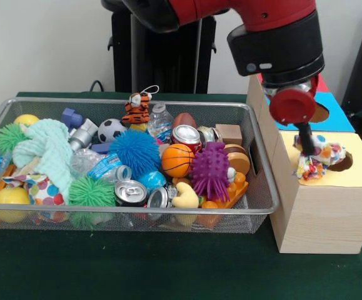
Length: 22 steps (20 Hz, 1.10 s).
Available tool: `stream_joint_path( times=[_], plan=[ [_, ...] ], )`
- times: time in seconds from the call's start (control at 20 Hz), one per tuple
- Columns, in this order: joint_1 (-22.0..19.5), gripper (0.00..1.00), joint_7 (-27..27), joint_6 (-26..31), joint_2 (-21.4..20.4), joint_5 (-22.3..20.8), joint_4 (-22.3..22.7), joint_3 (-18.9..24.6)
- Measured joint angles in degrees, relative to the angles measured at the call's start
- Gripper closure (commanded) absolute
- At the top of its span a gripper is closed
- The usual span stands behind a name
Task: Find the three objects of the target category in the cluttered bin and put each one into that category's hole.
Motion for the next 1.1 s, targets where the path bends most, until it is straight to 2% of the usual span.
stream_joint_path(
  times=[0.4,1.1],
  plan=[
    [1.5,1.0,0.0,-0.6,1.2,0.0,0.0,-3.2],
    [4.3,1.0,0.0,-1.5,-0.2,1.5,0.0,-6.5]
  ],
)
